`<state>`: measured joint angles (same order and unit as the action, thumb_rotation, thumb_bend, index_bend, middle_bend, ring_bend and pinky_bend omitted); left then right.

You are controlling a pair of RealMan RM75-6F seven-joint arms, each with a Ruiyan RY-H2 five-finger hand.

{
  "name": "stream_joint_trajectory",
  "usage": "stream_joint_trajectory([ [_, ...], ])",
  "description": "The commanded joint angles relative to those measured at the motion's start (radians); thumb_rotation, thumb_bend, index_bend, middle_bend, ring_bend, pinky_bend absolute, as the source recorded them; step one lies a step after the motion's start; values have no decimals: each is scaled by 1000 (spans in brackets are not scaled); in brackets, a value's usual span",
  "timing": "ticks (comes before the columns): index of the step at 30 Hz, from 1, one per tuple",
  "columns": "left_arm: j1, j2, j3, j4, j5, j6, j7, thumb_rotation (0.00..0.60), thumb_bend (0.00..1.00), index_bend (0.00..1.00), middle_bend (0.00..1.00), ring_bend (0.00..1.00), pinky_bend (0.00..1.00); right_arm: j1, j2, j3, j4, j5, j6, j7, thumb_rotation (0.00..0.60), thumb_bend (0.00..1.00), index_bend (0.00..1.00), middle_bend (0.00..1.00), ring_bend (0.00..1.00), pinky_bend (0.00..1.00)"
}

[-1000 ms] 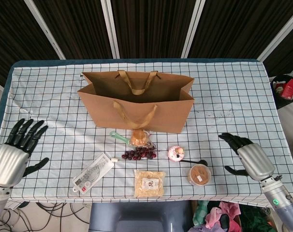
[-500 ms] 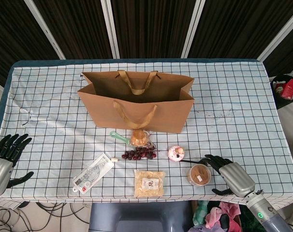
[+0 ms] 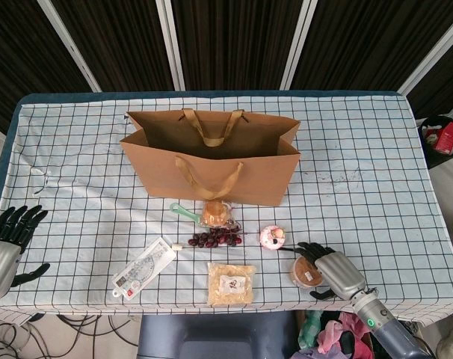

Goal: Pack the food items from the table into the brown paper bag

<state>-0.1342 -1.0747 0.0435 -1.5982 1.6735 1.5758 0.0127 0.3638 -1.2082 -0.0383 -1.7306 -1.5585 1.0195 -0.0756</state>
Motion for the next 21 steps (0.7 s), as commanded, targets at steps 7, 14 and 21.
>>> stream_joint_trajectory([
  [7,6,-2,-13,-2,-10,3,3,600,90,83,62,0,0,28,-61,18,54,32,-25,0,600,112,169,195,229,275],
  [14,8,-3,-21,1,-11,3,-5,600,90,97,62,0,0,21,-103,16,104,-41,61,23,600,284,479,457,475,467],
  [21,10,-8,-25,6,-7,5,-9,600,90,98,62,0,0,13,-118,94,167,-60,211,141,600,285,515,443,488,484],
])
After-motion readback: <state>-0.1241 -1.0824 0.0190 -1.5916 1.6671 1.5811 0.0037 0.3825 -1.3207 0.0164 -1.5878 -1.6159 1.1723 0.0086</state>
